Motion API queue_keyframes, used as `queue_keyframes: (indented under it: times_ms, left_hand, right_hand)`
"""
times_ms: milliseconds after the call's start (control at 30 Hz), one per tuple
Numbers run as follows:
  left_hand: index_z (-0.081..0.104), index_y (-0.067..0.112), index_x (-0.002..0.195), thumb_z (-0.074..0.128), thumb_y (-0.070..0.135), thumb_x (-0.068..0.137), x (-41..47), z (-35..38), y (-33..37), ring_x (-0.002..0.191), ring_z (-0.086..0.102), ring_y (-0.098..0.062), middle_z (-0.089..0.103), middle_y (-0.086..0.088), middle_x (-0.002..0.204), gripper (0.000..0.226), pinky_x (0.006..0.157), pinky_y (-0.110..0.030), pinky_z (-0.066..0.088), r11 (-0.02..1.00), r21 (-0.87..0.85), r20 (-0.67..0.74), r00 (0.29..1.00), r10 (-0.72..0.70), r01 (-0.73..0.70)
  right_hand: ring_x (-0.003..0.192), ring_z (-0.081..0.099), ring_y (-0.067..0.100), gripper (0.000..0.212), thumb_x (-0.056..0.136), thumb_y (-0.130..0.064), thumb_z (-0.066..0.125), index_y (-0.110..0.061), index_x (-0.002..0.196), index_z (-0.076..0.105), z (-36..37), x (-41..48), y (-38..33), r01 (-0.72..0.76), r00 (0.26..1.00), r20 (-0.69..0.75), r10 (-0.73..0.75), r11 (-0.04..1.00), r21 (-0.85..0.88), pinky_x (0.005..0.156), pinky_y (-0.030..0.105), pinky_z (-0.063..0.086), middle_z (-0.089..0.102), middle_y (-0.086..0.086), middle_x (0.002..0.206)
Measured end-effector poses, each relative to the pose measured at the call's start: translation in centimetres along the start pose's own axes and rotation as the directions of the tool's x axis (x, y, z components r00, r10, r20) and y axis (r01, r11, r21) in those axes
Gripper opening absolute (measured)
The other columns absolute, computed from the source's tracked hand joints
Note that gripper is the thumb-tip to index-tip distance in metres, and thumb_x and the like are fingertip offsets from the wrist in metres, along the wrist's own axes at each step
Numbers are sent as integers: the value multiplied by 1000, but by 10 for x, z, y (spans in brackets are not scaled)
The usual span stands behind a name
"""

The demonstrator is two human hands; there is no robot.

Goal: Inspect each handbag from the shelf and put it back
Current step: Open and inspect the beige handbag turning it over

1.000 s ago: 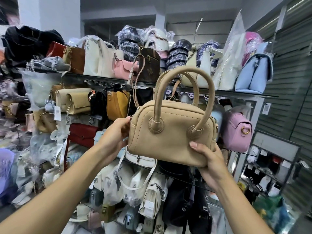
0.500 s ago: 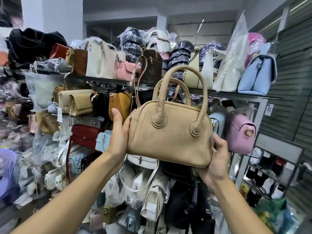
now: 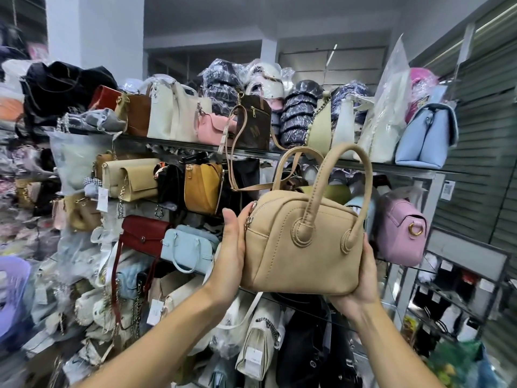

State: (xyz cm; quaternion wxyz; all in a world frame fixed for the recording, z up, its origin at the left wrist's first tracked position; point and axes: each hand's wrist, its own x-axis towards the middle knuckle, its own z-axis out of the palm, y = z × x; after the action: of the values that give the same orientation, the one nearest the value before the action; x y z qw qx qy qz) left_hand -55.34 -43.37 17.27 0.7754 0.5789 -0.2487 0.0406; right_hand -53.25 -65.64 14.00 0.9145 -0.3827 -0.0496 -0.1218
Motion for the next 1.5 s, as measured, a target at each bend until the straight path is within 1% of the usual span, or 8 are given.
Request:
queue_keyframes:
  times_ms: [267,533,733,900,1067,1233,1400,1500]
  left_hand:
    - [54,35,131,2,57,101,3,-3,5,108,63,13,72,24,116,64,78,-1,46,998,12,18,998,57,-57]
    - [66,27,126,8,66,99,14,-22,2,113,69,-12,75,0,117,74,95,-32,55,994,-106,-123,992,19,-32]
    - [70,21,126,22,70,97,19,-39,3,115,69,-27,73,-10,122,74,104,-46,49,988,-148,-111,992,-64,47]
    - [79,29,109,36,70,93,21,-49,-1,112,70,-25,75,-6,119,62,102,-47,48,978,-202,-150,985,-86,55]
    - [77,28,116,37,71,94,22,-58,-5,119,66,-29,73,-7,123,62,109,-52,44,967,-244,-156,981,-112,72]
    - [74,27,123,42,74,91,25,-67,-9,120,65,-29,72,-8,125,65,113,-55,40,960,-264,-163,976,-143,97]
    - [74,26,122,45,76,89,27,-69,-8,114,68,-28,73,-8,124,67,106,-49,46,948,-268,-153,963,-220,174]
    - [77,26,111,43,75,90,30,-68,-6,82,76,-20,79,-3,101,64,73,-36,55,939,-254,-152,949,-278,234]
  right_hand:
    - [133,56,26,67,94,-64,52,-19,144,59,7,0,-1,-6,1000,-19,6,999,-32,115,47,39,63,7,142]
    - [119,65,25,60,98,-62,46,-17,131,70,26,-6,-1,89,995,46,-83,986,-139,105,44,49,73,9,125]
    - [129,62,27,73,80,-72,66,-21,132,70,40,-16,1,187,982,65,-176,946,-264,116,55,41,70,10,132]
    - [116,70,19,63,80,-63,60,-19,122,74,57,-33,-3,267,964,96,-249,897,-353,109,48,50,77,5,118]
    - [119,68,14,53,86,-59,59,-22,120,73,67,-43,1,325,946,131,-298,836,-442,112,46,47,76,-2,119]
    - [123,65,24,81,64,-84,73,-29,122,70,70,-45,8,392,919,175,-353,777,-492,112,54,45,73,3,124]
    - [106,72,24,75,59,-85,75,-28,108,71,73,-46,5,391,919,169,-356,766,-510,98,46,54,77,6,109]
    - [86,67,15,59,67,-73,74,-22,96,67,74,-42,1,365,929,139,-343,787,-498,81,36,52,76,1,92]
